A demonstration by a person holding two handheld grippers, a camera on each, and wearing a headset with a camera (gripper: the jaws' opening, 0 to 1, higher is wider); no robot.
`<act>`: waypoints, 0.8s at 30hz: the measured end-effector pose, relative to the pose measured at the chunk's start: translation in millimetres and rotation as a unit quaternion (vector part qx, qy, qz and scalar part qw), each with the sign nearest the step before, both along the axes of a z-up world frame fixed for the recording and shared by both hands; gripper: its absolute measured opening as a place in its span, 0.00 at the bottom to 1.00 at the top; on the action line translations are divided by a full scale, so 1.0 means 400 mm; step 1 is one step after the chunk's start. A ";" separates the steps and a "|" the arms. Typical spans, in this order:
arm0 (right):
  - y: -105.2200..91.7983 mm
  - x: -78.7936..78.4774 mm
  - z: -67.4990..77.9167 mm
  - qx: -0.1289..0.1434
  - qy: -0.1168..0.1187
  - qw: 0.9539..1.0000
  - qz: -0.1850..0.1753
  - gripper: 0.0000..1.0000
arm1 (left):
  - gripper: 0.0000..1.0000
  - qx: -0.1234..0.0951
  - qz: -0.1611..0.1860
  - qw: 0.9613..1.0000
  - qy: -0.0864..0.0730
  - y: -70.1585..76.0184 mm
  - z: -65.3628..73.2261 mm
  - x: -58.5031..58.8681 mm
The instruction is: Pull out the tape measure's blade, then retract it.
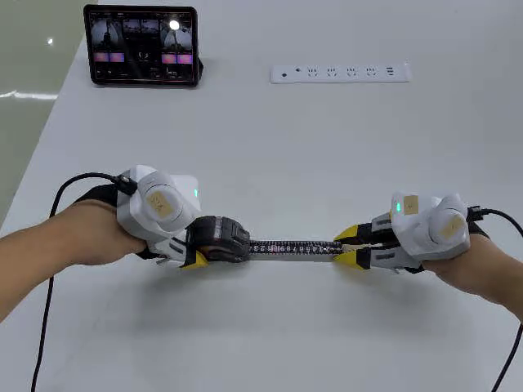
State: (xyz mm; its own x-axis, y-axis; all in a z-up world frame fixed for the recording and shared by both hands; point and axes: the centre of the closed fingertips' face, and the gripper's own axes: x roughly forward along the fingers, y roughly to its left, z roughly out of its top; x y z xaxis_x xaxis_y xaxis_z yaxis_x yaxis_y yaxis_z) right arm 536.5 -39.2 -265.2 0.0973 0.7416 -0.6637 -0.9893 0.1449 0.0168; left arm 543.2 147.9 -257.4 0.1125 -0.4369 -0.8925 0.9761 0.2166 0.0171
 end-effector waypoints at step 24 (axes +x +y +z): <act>-0.062 -0.005 0.014 -0.029 -0.008 1.000 0.001 0.09 | 0.28 0.002 0.002 1.000 -0.001 0.003 -0.003 0.004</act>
